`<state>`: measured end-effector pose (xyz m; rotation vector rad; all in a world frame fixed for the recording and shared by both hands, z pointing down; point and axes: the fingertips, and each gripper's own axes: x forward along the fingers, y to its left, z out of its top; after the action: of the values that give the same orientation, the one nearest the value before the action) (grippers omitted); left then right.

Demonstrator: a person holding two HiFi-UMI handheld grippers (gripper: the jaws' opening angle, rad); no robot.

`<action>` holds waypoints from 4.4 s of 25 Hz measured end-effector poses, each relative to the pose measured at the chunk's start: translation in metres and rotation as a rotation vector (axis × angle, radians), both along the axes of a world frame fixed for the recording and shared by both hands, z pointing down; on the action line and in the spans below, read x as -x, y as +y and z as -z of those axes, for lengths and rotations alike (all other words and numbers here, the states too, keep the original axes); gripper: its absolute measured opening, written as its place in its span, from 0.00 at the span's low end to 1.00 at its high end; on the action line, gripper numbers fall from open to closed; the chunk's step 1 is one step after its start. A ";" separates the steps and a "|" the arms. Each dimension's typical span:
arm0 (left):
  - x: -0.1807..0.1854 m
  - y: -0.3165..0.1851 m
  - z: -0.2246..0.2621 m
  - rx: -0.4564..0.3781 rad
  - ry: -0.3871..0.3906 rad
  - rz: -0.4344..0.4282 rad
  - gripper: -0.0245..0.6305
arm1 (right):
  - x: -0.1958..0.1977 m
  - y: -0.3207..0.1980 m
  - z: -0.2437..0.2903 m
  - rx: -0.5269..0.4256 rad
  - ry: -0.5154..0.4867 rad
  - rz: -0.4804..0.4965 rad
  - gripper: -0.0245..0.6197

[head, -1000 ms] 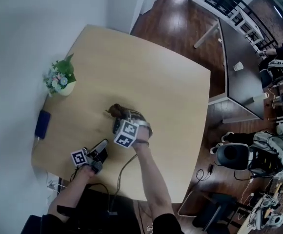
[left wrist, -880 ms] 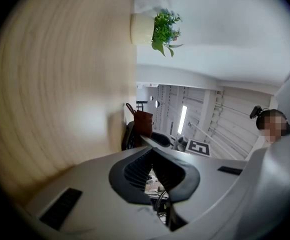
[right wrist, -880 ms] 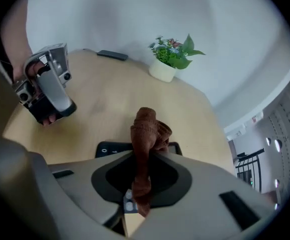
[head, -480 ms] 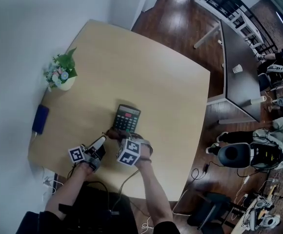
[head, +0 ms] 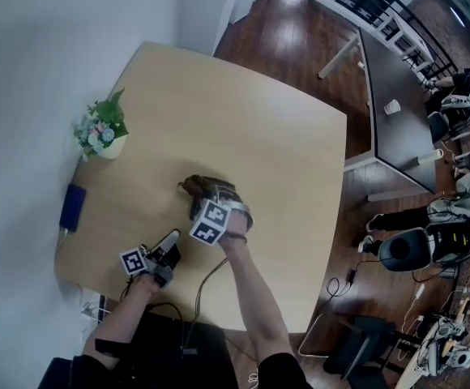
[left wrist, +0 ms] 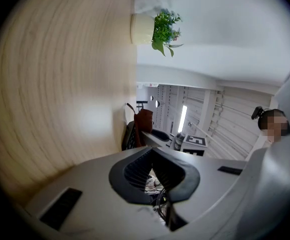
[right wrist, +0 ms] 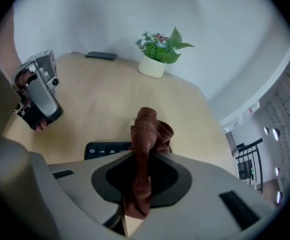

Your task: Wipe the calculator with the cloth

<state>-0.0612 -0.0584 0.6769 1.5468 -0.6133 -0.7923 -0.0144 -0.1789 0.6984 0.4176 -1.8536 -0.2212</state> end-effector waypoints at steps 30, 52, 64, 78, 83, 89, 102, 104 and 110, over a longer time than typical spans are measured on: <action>-0.002 -0.003 0.001 -0.003 -0.009 -0.028 0.04 | -0.042 0.024 -0.001 -0.096 0.061 0.077 0.14; -0.004 -0.001 0.002 -0.009 -0.016 -0.022 0.04 | -0.040 -0.007 0.012 -0.098 0.053 0.072 0.14; -0.002 -0.001 0.001 0.000 -0.010 -0.027 0.05 | -0.052 0.115 -0.010 0.078 0.011 0.189 0.14; -0.004 -0.002 0.003 -0.003 -0.018 -0.026 0.05 | -0.082 0.013 0.002 -0.113 0.040 0.078 0.14; -0.001 -0.001 0.001 0.003 -0.015 -0.025 0.05 | -0.080 0.080 -0.011 -0.077 0.082 0.158 0.14; -0.001 -0.002 0.001 0.002 -0.016 -0.027 0.05 | -0.086 0.104 -0.005 0.017 0.008 0.164 0.14; -0.005 -0.002 0.001 0.000 -0.023 -0.040 0.05 | -0.076 0.036 -0.003 -0.147 0.063 0.137 0.14; -0.007 -0.002 0.002 -0.011 -0.038 -0.062 0.04 | -0.078 0.063 -0.010 -0.130 0.071 0.141 0.14; -0.046 -0.008 0.005 -0.064 -0.131 -0.207 0.04 | -0.083 0.139 -0.028 0.000 0.081 0.187 0.14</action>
<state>-0.0151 -0.0667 0.6717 1.6998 -0.5165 -0.5624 0.0681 -0.0396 0.7266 0.2315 -1.8133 -0.3601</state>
